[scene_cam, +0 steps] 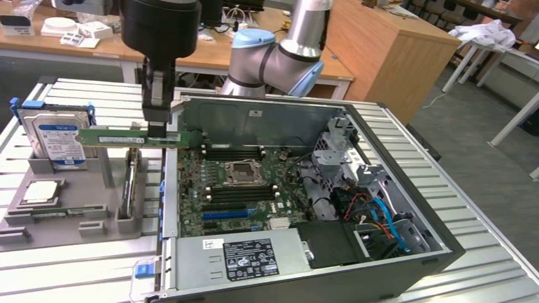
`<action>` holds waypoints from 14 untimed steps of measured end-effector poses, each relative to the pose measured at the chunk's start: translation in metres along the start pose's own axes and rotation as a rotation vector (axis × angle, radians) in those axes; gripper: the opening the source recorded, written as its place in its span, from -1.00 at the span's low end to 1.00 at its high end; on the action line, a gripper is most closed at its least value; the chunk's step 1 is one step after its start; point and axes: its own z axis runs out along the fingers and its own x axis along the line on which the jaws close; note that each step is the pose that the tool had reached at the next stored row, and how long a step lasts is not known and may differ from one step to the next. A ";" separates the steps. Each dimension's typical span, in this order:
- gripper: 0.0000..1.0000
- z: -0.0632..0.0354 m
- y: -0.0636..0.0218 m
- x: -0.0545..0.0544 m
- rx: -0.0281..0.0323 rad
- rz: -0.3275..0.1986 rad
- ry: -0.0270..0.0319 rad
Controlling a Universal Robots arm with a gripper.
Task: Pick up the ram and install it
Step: 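Pick up the ram and move it above insertion slot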
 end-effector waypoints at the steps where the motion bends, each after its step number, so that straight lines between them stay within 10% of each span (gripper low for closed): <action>1: -0.76 -0.0001 -0.0016 0.000 -0.0004 0.000 0.0000; 14: -0.76 -0.0013 -0.0225 0.000 -0.0062 0.000 0.0001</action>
